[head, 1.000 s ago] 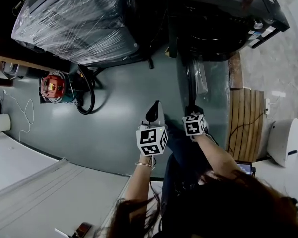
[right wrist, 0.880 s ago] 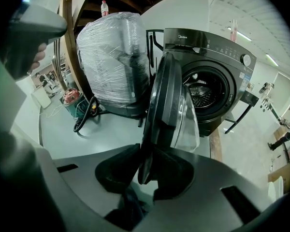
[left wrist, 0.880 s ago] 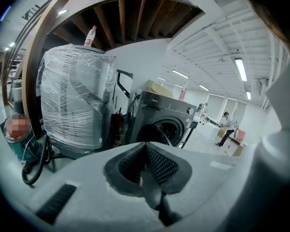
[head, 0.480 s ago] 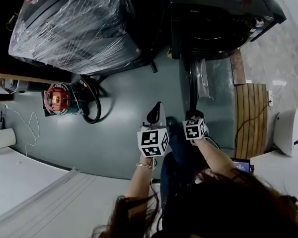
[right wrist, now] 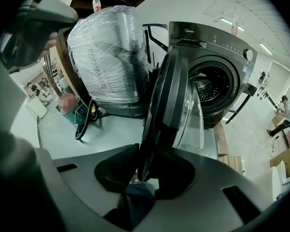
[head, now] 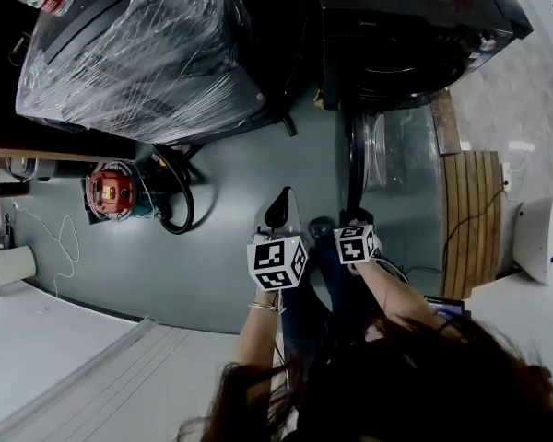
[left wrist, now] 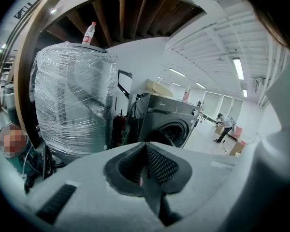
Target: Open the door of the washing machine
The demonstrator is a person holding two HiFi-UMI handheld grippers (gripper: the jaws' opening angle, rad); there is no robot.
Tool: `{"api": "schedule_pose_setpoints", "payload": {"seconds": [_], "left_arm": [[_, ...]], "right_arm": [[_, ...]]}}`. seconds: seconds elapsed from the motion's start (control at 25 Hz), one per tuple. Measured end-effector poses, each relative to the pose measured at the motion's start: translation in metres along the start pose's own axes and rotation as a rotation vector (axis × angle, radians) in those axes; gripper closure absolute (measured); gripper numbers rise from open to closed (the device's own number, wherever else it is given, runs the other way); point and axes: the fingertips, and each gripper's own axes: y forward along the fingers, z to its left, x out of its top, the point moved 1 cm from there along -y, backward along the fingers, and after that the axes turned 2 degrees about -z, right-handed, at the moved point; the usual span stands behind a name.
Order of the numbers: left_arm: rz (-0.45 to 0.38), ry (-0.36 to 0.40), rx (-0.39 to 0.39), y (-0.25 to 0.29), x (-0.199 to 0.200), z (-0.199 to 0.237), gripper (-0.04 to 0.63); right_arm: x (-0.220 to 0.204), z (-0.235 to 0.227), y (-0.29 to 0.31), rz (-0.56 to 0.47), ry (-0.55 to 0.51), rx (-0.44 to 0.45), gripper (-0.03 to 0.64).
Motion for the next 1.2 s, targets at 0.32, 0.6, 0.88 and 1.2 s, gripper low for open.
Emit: {"api": "schedule_pose_setpoints", "payload": {"seconds": [0.32,0.6,0.88,1.2], "left_arm": [[0.03,0.033,-0.08,0.007,-0.002,0.013,0.583],[0.061,0.054,-0.165,0.006,-0.001,0.03,0.583],[0.097,0.073,-0.217,0.002,-0.003,0.053,0.583],[0.117,0.079,-0.242,-0.005,-0.008,0.074,0.583]], "right_arm": [[0.008,0.02,0.007,-0.01,0.058,-0.043,0.528],[0.012,0.032,0.011,-0.001,0.12,-0.113,0.537],[0.022,0.051,0.018,-0.01,0.183,-0.151,0.54],[0.038,0.079,0.029,-0.034,0.233,-0.141,0.537]]}}
